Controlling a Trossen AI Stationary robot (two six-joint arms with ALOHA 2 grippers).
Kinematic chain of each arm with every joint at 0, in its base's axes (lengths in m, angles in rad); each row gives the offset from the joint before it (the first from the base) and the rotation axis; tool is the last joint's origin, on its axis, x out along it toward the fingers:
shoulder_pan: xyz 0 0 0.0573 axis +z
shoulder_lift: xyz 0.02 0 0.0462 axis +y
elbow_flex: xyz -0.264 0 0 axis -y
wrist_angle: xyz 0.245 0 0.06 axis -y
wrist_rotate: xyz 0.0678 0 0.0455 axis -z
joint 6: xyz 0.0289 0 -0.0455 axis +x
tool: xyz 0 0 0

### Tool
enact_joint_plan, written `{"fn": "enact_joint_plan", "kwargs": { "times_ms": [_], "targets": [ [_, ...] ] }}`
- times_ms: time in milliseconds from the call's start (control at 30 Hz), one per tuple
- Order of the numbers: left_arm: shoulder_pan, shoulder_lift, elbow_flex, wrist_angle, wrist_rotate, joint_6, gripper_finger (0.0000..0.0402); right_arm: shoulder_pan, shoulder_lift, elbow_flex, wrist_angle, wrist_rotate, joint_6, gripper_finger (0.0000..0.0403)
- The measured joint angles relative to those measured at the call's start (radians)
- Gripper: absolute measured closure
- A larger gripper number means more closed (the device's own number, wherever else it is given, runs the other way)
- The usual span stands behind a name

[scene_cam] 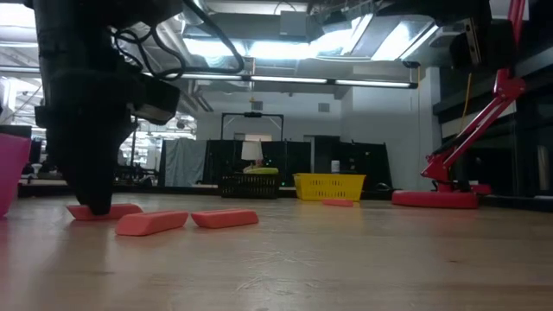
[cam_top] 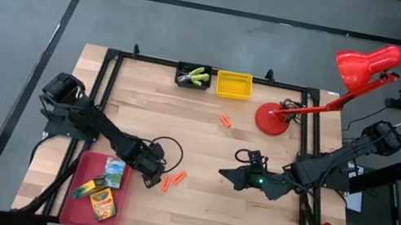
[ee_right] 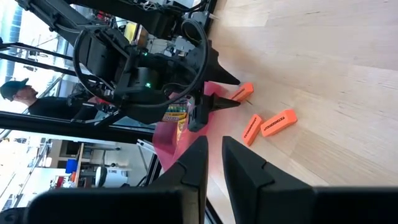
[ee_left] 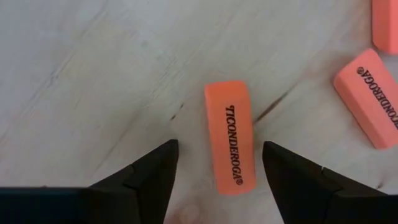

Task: Pick & Place School Supplies
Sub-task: Put the orange eraser into the yellow bin

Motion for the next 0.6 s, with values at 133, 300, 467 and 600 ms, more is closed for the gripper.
{"fn": "enact_joint_plan", "kwargs": {
  "times_ms": [133, 300, 467, 600],
  "targets": [
    [0.009, 0.001, -0.001, -0.001, 0.006, -0.021, 0.0179, 0.0, 0.0, 0.0, 0.0, 0.0, 0.0, 0.035],
    [0.017, 0.001, -0.002, -0.008, 0.02, -0.038, 0.022, 0.0, 0.0, 0.0, 0.0, 0.001, -0.008, 0.035],
    [0.018, 0.002, -0.004, -0.021, 0.018, -0.059, 0.0282, 0.0, 0.0, 0.0, 0.0, 0.016, -0.007, 0.035],
    [0.022, -0.013, -0.006, -0.016, 0.008, -0.06, 0.032, 0.0, 0.0, 0.0, 0.0, 0.021, -0.003, 0.035]
  ]
}}
